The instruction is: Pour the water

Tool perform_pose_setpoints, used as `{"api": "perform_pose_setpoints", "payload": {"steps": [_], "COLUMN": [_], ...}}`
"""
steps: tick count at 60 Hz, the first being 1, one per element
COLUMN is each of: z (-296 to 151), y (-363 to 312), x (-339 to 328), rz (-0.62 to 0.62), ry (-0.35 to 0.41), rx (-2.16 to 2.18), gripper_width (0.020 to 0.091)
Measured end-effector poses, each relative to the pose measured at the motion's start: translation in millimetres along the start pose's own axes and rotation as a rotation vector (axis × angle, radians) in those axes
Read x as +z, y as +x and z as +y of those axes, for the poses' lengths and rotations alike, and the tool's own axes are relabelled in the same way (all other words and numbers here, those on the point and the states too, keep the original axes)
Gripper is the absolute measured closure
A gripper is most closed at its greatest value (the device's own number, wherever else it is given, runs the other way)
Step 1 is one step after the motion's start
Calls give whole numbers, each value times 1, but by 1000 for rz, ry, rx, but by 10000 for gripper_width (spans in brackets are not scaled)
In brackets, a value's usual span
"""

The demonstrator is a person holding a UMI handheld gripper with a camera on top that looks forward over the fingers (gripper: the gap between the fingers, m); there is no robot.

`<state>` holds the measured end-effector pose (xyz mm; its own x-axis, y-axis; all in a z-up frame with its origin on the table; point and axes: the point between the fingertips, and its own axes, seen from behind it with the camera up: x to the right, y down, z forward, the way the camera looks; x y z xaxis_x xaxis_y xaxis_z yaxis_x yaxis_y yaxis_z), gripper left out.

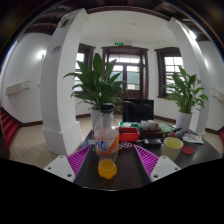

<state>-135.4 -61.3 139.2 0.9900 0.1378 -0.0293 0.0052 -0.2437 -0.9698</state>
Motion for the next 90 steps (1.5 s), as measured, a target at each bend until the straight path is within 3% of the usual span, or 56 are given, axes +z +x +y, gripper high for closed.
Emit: {"api": "perform_pose_setpoints", "payload": {"steps": [20, 24, 27, 30, 39, 56, 71, 90], "z": [-7, -4, -3, -1, -6, -5, -9, -46], "y": [-15, -9, -13, -13, -1, -4, 21, 113], "x": [63, 72, 75, 76, 75, 76, 89, 97], "rz": [-32, -20, -10, -25, 6, 14, -50, -125], "ry": [34, 32, 32, 49, 94, 104, 30, 176], "rx": [21, 18, 6, -10, 47, 37, 417, 1324], "gripper_width": [313, 389, 607, 616, 741, 743, 740, 741]}}
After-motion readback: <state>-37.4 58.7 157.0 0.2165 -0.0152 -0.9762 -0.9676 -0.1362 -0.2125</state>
